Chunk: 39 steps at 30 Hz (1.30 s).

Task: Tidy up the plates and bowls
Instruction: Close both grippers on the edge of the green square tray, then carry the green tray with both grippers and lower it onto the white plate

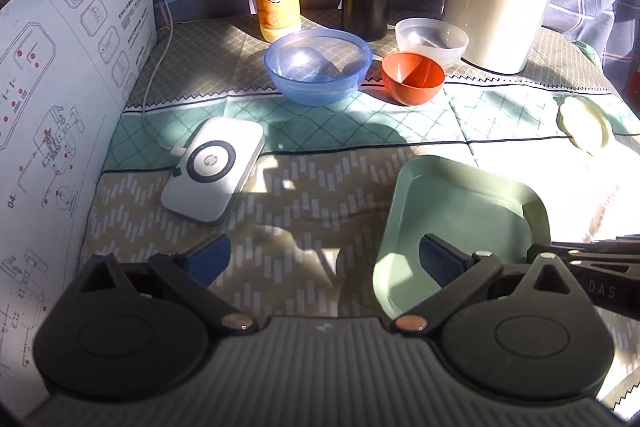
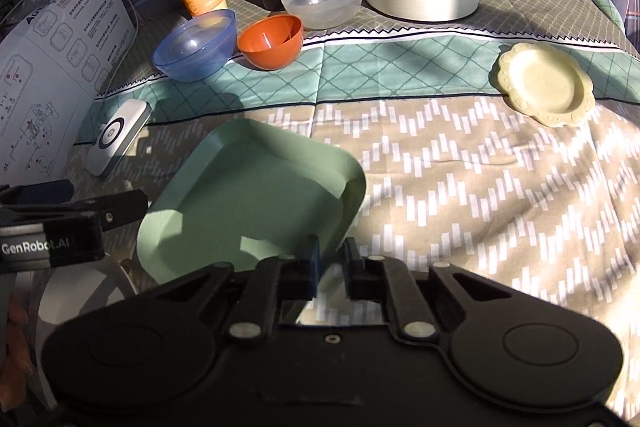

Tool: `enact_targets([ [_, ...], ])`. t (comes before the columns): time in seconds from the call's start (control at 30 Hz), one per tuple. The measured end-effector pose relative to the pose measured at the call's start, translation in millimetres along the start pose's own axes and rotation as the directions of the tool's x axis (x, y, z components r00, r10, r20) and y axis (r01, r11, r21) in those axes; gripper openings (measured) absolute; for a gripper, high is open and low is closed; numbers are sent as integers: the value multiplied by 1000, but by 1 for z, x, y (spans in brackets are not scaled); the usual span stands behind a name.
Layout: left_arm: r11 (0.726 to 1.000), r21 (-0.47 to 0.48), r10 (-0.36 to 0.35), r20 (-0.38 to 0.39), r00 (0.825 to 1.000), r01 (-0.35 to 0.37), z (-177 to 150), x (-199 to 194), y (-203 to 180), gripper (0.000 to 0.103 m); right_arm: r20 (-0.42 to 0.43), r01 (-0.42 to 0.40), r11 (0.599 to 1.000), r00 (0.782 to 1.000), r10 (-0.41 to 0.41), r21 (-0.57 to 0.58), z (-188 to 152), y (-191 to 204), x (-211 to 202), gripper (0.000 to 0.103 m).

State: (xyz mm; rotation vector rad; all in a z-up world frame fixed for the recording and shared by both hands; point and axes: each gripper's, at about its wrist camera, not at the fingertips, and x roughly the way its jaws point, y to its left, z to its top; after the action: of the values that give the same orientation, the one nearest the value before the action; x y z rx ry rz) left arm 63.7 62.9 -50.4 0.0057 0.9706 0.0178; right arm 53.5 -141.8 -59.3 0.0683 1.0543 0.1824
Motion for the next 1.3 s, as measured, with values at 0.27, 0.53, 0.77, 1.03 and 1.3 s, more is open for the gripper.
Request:
enact_targets([
  [0.27, 996, 12, -92, -64, 994, 92, 7, 23, -22, 80, -1, 17, 1000, 1000, -17, -15, 9, -11, 4, 15],
  [0.53, 988, 30, -150, -89, 985, 153, -2, 28, -29, 28, 37, -21, 999, 999, 22, -44, -5, -18, -1, 20],
  [0.77, 988, 52, -142, -73, 987, 146, -3, 29, -34, 35, 73, 27, 993, 997, -19, -119, -5, -2, 3, 27],
  [1.03, 989, 84, -116, -47, 992, 120, -4, 24, -49, 34, 63, 71, 991, 996, -64, -111, -2, 10, 3, 28],
  [1.3, 989, 63, -130, -23, 991, 131, -2, 7, -51, 27, 78, 96, 991, 993, -89, -89, 1, 7, -11, 29],
])
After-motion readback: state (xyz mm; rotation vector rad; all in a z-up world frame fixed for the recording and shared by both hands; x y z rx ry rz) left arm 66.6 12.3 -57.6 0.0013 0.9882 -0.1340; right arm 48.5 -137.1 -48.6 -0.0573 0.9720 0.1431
